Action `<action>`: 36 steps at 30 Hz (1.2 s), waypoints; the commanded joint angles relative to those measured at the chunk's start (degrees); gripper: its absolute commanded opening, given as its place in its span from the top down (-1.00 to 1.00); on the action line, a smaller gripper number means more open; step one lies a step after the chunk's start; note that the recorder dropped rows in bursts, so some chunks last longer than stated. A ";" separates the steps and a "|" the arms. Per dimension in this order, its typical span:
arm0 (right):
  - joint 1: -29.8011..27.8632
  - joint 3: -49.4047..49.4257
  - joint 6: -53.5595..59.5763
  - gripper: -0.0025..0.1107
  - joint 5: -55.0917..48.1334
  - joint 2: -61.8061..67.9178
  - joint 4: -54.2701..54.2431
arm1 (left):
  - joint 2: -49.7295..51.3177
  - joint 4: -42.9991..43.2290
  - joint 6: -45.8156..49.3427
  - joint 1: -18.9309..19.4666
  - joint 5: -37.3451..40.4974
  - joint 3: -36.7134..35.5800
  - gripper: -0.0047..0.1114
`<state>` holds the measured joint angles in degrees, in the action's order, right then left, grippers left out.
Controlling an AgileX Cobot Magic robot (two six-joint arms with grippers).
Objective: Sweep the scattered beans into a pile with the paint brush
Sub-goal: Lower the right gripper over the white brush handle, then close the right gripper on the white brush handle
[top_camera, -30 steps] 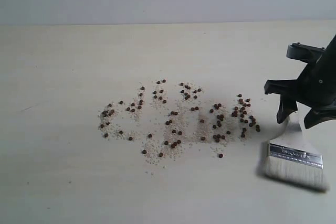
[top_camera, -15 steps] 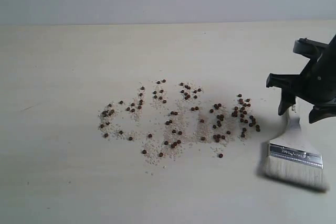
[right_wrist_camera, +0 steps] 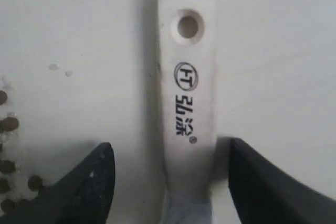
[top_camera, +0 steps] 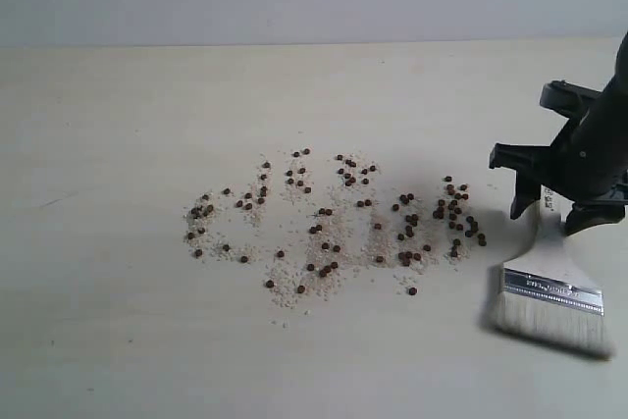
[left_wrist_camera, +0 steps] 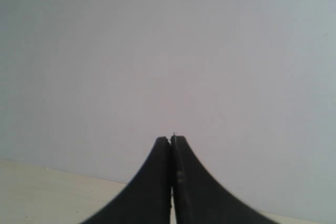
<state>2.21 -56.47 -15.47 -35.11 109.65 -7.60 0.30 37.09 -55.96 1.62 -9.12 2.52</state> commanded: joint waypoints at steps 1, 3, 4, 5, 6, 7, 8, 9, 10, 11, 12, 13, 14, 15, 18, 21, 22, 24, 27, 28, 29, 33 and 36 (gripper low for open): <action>-0.25 0.10 0.54 -0.09 1.34 1.15 0.50 | -0.30 0.21 0.24 0.04 0.06 -0.29 0.92; -0.25 0.10 0.54 -0.09 1.34 1.15 0.62 | -0.30 0.21 0.24 0.04 0.06 -0.29 0.92; -0.25 0.10 0.54 -0.09 1.24 1.15 0.62 | -0.30 0.21 0.24 0.04 0.06 -0.29 0.92; -0.25 0.10 0.54 -0.09 0.83 1.15 0.62 | -0.30 0.21 0.24 0.04 0.06 -0.29 0.92; -0.25 0.10 0.54 -0.09 0.43 1.15 0.72 | -0.30 0.21 0.24 0.04 0.06 -0.29 0.92; -0.25 0.10 0.54 -0.09 0.02 1.15 0.98 | -0.30 0.21 0.24 0.04 0.06 -0.29 0.92; -0.25 0.10 0.54 -0.09 -0.39 1.15 0.96 | -0.30 0.21 0.24 0.04 0.06 -0.29 0.92; -0.25 0.10 0.54 -0.09 -0.89 1.15 0.96 | -0.30 0.21 0.24 0.04 0.06 -0.29 0.92; -0.25 0.10 0.54 -0.09 -1.24 1.15 0.96 | -0.30 0.21 0.24 0.04 0.06 -0.29 0.92; -0.25 0.10 0.54 -0.09 -1.93 1.15 0.96 | -0.30 0.21 0.24 0.04 0.06 -0.29 0.92; -0.25 -0.29 0.54 -0.09 -2.75 1.15 1.09 | -0.30 0.21 0.24 0.04 0.06 -0.29 0.92; -0.25 -0.69 0.54 -0.09 -3.63 1.15 1.26 | -0.30 0.21 0.24 0.04 0.06 -0.29 0.92; -0.25 -1.27 0.54 -0.09 -4.66 1.15 1.68 | -0.30 0.21 0.24 0.04 0.06 -0.29 0.92; -0.25 -1.94 0.54 -0.09 -5.87 1.15 1.95 | -0.30 0.21 0.24 0.04 0.06 -0.29 0.92; -0.25 -2.77 0.29 -0.03 -6.92 1.15 2.09 | -0.30 0.21 0.24 0.04 0.06 -0.29 0.92; -0.25 -2.77 0.29 0.01 -6.49 1.15 2.09 | -0.30 0.21 0.24 0.04 0.06 -0.29 0.92; -0.25 -2.77 0.29 0.01 -6.17 1.15 2.09 | -0.30 0.21 0.24 0.04 0.06 -0.29 0.92; -0.25 -2.77 0.29 -0.01 -5.09 1.15 2.09 | -0.30 0.21 0.24 0.04 0.06 -0.29 0.92; -0.25 -2.77 0.29 -0.07 -3.95 1.15 2.09 | -0.30 0.21 0.24 0.04 0.06 -0.29 0.92; -0.25 -2.77 0.29 -0.07 -3.95 1.15 2.22 | -0.30 0.21 0.24 0.04 0.06 -0.29 0.92; -0.25 -2.77 0.29 -0.07 -3.95 1.15 2.75 | -0.30 0.21 0.24 0.04 0.06 -0.29 0.92; -0.25 -2.77 0.29 -0.07 -4.05 1.15 5.15 | -0.30 0.21 0.24 0.04 0.06 -0.29 0.92; -0.25 -2.77 0.29 -0.07 -4.16 1.15 5.15 | -0.30 0.21 0.24 0.04 0.06 -0.29 0.92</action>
<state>2.21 -58.76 -15.24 -39.57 110.82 -3.22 0.30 37.09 -55.96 1.62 -9.12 2.52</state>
